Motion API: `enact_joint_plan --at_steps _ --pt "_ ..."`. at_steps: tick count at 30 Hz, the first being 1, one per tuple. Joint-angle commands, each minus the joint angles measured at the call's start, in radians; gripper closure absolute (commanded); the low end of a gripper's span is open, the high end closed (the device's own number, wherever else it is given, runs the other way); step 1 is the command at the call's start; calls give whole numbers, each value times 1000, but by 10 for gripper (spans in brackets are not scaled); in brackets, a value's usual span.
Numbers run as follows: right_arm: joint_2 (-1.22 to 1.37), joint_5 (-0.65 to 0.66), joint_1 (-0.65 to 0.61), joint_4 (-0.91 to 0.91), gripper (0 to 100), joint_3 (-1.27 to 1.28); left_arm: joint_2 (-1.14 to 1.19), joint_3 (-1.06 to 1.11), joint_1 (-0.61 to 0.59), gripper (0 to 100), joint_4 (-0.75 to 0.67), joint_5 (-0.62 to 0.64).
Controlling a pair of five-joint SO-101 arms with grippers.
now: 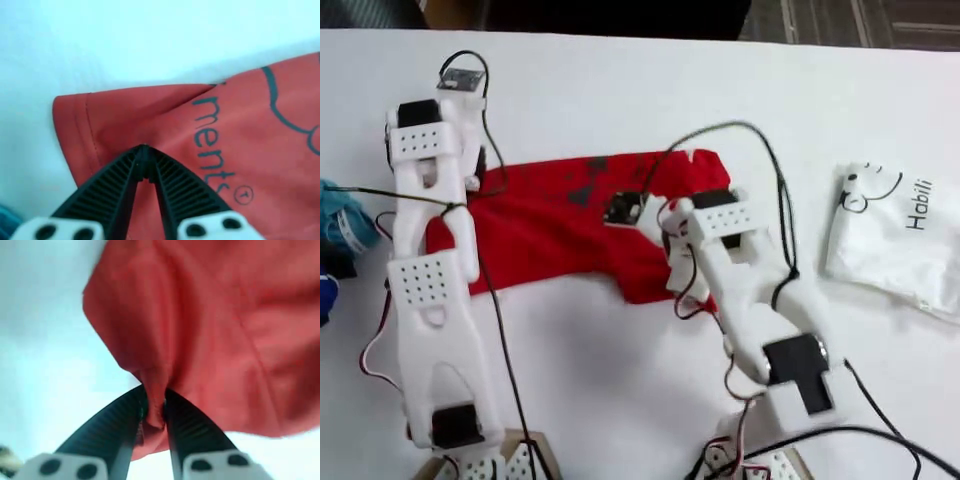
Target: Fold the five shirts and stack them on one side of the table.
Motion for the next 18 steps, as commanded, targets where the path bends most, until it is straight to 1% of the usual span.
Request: enact_joint_plan --at_steps 1,4,7,11,14,18 --pt "-122 46 8 120 978 -112 -12 -2 6 975 -8 3" --pt "-130 60 12 128 978 -181 -12 -2 6 975 -8 3" --pt "-76 63 10 97 978 -241 -12 -2 8 975 -6 3" --pt "61 80 12 51 978 -365 -12 -2 8 975 -6 3" --pt "188 118 10 51 978 -502 -12 -1 6 975 -6 3" --pt "352 135 13 67 978 -710 -12 -1 6 975 -6 3"
